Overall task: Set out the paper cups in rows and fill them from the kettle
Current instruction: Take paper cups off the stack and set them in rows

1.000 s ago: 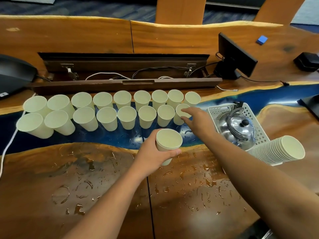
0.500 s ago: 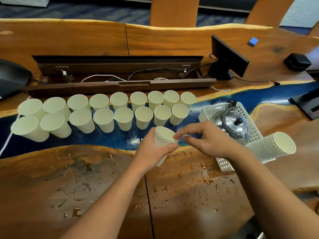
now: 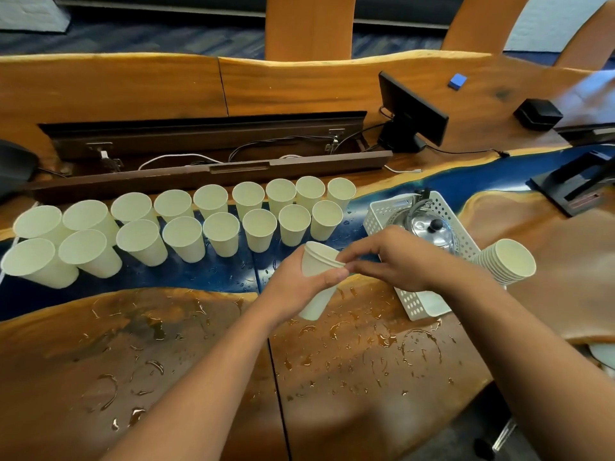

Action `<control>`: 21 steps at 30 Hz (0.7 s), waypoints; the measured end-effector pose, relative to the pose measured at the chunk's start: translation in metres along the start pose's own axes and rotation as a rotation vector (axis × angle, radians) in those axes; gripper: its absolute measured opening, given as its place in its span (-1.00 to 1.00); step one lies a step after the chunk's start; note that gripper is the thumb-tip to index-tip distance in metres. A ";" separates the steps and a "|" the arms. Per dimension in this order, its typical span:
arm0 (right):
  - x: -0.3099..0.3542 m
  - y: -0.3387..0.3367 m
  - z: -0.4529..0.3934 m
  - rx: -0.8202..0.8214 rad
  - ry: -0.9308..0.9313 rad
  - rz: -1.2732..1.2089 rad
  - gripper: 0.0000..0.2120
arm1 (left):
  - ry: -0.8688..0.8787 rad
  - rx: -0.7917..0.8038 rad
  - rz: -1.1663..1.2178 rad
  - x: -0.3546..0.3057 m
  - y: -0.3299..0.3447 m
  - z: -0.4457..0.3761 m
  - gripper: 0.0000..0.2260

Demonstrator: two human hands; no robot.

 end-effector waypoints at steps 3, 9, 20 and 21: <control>-0.004 -0.009 0.005 -0.063 0.029 -0.013 -0.76 | 0.005 0.008 -0.021 0.000 0.002 -0.002 -0.39; -0.013 -0.051 0.020 -0.282 0.122 -0.045 -0.79 | 0.005 -0.023 -0.020 -0.001 0.006 0.000 -0.39; -0.123 -0.040 -0.008 -0.336 0.413 0.301 -0.74 | 0.002 -0.075 0.022 -0.002 0.009 0.003 -0.49; -0.131 -0.029 -0.011 -0.320 0.422 0.297 -0.76 | 0.002 -0.070 0.024 -0.001 0.010 0.004 -0.49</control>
Point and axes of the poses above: each hand's wrist, its own z-axis away from the middle knuckle, its own y-axis out of the palm, x = y × z, the point moved 10 cm from there along -z, towards the middle knuckle, and after that the axes turned 15 degrees about -y, right-handed, at the moved point
